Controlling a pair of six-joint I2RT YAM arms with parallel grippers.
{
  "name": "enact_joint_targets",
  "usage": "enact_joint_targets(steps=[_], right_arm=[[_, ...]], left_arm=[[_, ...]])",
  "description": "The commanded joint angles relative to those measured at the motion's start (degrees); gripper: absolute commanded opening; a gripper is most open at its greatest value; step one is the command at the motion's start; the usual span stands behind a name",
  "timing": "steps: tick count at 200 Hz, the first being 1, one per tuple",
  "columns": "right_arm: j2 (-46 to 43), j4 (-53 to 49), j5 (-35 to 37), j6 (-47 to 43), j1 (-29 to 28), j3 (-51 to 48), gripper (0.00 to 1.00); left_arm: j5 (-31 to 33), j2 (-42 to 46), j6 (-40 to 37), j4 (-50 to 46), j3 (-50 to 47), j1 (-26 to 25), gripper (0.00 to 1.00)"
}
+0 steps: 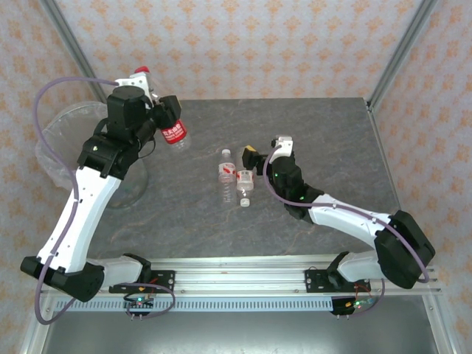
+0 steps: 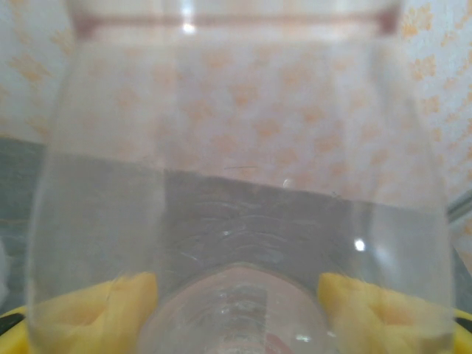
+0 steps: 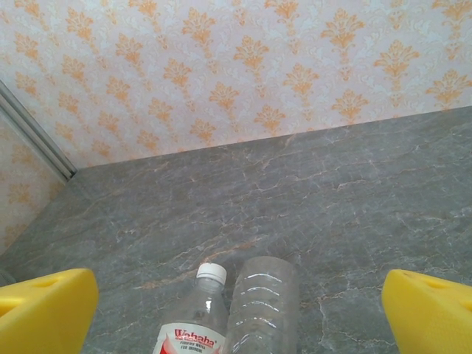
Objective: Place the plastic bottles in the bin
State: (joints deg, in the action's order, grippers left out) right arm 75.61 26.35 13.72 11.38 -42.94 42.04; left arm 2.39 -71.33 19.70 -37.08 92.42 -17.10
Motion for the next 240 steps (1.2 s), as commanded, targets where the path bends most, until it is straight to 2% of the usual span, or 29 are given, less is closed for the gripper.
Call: enact_joint_targets(steps=[1,71,117,145,240], right_arm=[[0.87,-0.95,-0.09,0.62,0.31,2.77,0.99],[2.30,1.63,-0.80,1.54,0.31,2.70,0.99],[3.31,0.43,-4.29,1.37,0.31,3.84,0.99],[3.48,0.50,-4.40,1.19,0.31,4.03,0.99],[4.46,0.02,-4.44,1.33,0.31,4.36,0.99]], left_arm=[[8.16,1.69,-3.46,-2.25,2.77,0.60,0.58],[16.52,2.39,-7.40,-1.53,7.98,2.87,0.58],[15.88,2.04,-6.25,0.45,8.47,8.08,0.58],[13.86,1.50,-4.94,0.28,8.28,12.99,0.58],[12.18,-5.07,-5.60,-3.92,11.66,22.31,0.59]])
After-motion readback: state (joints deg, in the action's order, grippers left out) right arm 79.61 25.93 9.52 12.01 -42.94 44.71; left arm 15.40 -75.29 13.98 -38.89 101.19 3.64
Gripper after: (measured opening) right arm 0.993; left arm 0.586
